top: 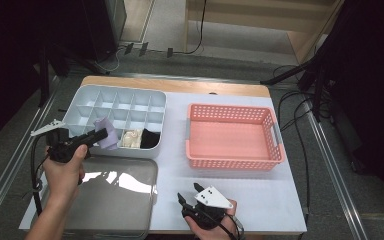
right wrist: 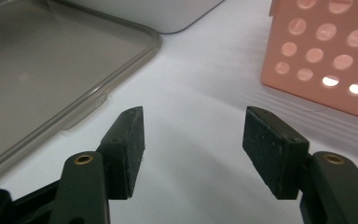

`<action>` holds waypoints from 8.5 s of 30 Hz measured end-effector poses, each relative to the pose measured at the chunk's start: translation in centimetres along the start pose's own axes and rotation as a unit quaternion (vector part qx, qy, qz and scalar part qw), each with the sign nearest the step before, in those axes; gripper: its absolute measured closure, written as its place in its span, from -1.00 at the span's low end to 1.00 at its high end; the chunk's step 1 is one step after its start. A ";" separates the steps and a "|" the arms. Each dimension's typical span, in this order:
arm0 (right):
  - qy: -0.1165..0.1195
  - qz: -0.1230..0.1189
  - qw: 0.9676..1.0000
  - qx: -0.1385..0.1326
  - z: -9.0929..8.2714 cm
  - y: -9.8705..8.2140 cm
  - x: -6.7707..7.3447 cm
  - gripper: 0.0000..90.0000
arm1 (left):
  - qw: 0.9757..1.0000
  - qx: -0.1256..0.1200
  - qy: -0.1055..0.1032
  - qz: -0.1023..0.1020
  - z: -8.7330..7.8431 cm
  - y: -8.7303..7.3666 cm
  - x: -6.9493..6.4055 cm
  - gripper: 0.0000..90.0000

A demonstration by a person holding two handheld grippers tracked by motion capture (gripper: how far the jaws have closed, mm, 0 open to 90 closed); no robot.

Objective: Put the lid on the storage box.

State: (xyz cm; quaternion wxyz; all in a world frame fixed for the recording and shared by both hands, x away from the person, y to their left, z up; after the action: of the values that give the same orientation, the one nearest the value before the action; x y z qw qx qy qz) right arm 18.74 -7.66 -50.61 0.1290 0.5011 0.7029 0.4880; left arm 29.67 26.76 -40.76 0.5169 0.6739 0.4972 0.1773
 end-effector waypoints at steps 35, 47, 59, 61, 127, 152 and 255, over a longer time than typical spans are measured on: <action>0.001 0.002 1.000 0.013 0.1 -0.2 -0.2 -0.10 | 0.996 0.045 0.071 -0.006 3.0 -2.9 1.3 0.54; 0.000 -0.002 1.000 0.015 0.3 -0.3 0.0 -0.09 | 0.997 0.040 0.064 0.014 4.3 -2.9 0.3 0.31; 0.002 0.000 1.000 0.012 0.3 -0.3 0.1 -0.08 | 0.996 0.038 0.058 0.049 3.0 -3.1 -0.7 0.48; 0.001 -0.002 1.000 0.013 0.4 -0.3 0.3 -0.08 | 0.996 0.032 0.049 0.060 2.3 -3.5 -0.9 0.31; 0.029 -0.035 0.999 0.029 3.1 -0.6 6.2 -0.04 | 0.980 0.072 0.186 -0.017 -15.1 -13.6 7.4 -0.12; 0.023 0.019 0.998 0.048 3.2 -1.7 6.3 0.05 | 0.985 0.093 0.141 -0.025 -12.6 -13.8 5.1 0.12; 0.089 0.235 0.967 -0.030 0.1 -1.0 0.2 0.42 | 0.994 0.074 0.020 -0.079 -9.9 -13.0 1.3 0.46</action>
State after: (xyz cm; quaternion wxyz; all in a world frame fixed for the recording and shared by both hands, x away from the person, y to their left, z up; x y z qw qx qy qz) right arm 18.20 -7.48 -51.42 -0.0374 0.6026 0.5589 0.5685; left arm 16.42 32.63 -48.50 0.4680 0.6653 0.5709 0.1115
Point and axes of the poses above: each handheld gripper's, and its own axes: z roughly forward along the jaws, y roughly out of its top, x roughly to its left, the point moved 4 cm from there along z, roughly forward along the jaws, and after that the axes turned 12 degrees about z, right-handed, at the moved point
